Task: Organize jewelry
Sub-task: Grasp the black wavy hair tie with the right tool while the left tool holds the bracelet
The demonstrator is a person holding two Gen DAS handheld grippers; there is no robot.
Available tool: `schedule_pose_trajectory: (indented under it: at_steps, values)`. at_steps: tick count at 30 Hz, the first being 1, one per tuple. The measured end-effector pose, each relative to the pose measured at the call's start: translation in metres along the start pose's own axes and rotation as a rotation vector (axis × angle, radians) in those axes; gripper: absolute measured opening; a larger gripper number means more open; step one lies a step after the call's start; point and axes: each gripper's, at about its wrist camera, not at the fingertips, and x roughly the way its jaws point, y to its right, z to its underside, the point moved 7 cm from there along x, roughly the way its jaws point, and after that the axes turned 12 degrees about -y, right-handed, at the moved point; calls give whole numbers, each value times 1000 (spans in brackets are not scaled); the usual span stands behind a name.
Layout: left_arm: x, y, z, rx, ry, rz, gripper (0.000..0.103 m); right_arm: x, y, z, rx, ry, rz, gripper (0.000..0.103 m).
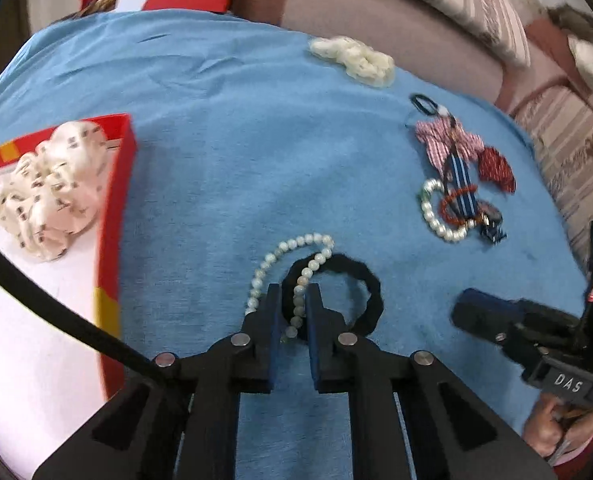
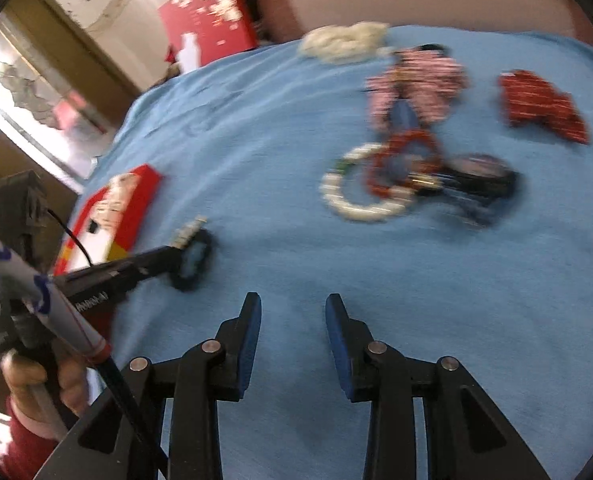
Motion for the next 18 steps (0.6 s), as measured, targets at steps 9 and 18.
schedule_pose_trajectory:
  at_steps: [9, 18]
  values:
    - [0, -18, 1, -46, -27, 84, 11, 41, -46, -23, -56, -57, -78, 37]
    - [-2, -17, 3, -25, -26, 74, 11, 24, -42, -24, 35, -8, -186, 42]
